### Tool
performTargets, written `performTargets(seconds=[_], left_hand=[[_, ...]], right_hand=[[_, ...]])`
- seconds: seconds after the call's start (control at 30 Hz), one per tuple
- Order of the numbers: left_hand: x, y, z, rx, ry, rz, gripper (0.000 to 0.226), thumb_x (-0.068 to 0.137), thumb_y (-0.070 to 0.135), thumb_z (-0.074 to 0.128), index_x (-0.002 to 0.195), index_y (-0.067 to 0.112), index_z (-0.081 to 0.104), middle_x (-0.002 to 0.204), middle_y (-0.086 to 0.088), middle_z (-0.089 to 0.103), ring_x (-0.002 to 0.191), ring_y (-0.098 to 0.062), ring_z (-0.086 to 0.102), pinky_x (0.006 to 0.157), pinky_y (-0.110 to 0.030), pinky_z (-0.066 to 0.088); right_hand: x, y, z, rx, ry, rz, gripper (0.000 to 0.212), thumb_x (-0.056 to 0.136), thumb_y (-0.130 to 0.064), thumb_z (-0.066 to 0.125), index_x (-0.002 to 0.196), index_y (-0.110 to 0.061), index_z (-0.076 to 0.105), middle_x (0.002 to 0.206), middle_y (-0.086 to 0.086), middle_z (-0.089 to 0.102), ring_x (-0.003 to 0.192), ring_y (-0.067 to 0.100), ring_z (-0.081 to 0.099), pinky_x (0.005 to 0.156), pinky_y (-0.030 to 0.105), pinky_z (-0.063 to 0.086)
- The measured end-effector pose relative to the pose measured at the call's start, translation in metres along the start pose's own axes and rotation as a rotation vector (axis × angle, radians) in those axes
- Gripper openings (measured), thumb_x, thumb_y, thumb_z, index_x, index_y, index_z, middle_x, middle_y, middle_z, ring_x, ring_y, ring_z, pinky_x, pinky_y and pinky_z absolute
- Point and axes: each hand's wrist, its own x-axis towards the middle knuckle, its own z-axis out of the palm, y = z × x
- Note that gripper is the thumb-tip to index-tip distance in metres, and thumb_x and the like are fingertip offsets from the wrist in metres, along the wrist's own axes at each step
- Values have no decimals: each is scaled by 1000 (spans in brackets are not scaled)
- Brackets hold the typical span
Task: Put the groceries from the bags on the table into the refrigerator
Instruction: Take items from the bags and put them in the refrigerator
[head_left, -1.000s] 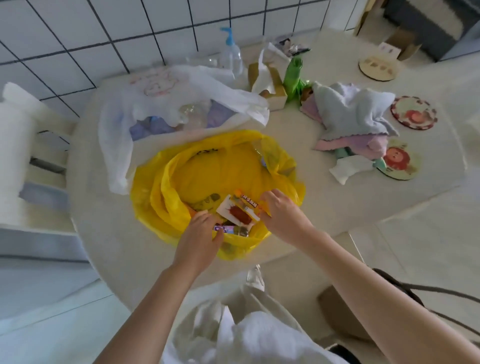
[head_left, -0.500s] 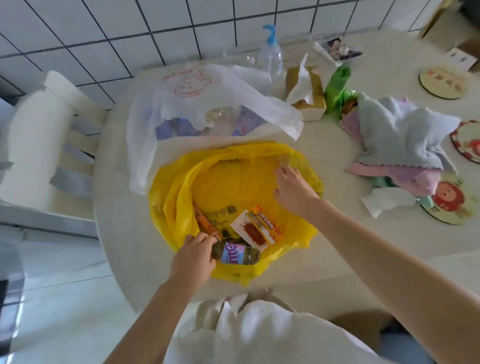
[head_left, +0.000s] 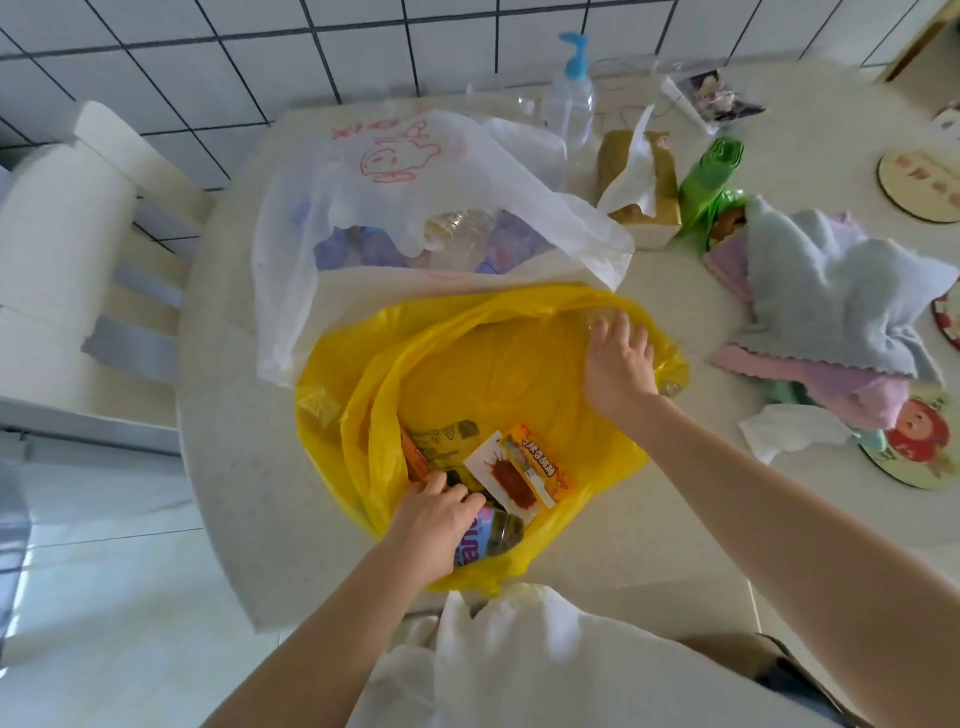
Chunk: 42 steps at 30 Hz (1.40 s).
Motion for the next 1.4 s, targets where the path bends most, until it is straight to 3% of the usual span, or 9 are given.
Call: performTargets(seconds=[0.33,0.53,0.7,0.8,0.9,1.03,1.13,1.27,1.4], left_hand=[[6,-12,-1,-113,53,65,74,73,32,76,135,24,36,127,1,49,120,-21,47,95,-33,43],[8,-8,-27,-327,206,24,86,72,47,75,143,26,32,134,6,48,124,-16,45,99,-29,45],[32,-11,-47,-586,372,-141,73,62,49,78,123,24,48,107,8,60,100,-12,60,77,-23,53],[51,-18,-53,-666,366,-260,68,60,49,79,114,19,50,98,5,62,89,-14,63,71,-32,59],[69,-26,-60,-578,352,-335,77,63,54,80,118,14,45,104,-3,63,93,-21,63,72,-36,58],[87,-35,-68,-653,305,-492,89,72,54,76,136,15,30,112,-8,61,98,-26,65,72,-35,55],[92,-35,-68,-711,286,-546,97,81,52,69,148,11,13,124,-12,54,107,-27,61,76,-32,51],[82,-41,-63,-500,381,-353,88,92,47,57,154,16,3,150,-16,29,124,-31,51,85,-32,53],[78,-63,-68,159,426,174,80,87,-1,58,153,22,19,162,-8,13,146,-36,17,109,-46,38]], right_hand=[[31,10,-1,-44,11,118,77,92,-6,50,150,-16,2,146,30,23,124,52,36,102,57,33],[30,11,-11,17,-41,87,79,81,2,58,142,-20,13,128,25,39,115,48,46,93,58,43],[11,15,-14,52,-166,-83,86,78,-5,67,144,-18,14,126,19,44,111,41,53,83,47,52],[-3,17,-8,50,-234,-131,88,75,-11,71,145,-15,18,127,16,45,111,38,55,83,43,52],[-15,17,6,-18,-203,-152,79,76,-12,70,142,-13,27,134,12,42,124,35,45,97,44,46],[-23,8,15,-195,-69,-166,77,83,-12,64,147,-9,22,146,12,35,142,40,16,117,46,16],[-26,5,18,-157,-71,-165,81,84,-10,64,149,-7,15,149,12,33,144,38,13,117,43,19],[-28,6,24,-89,-19,-186,74,84,-9,65,146,-9,23,138,9,44,128,29,40,105,37,39],[-27,7,25,-84,-31,-117,74,82,-8,66,143,-17,25,134,8,44,122,33,45,100,44,41]])
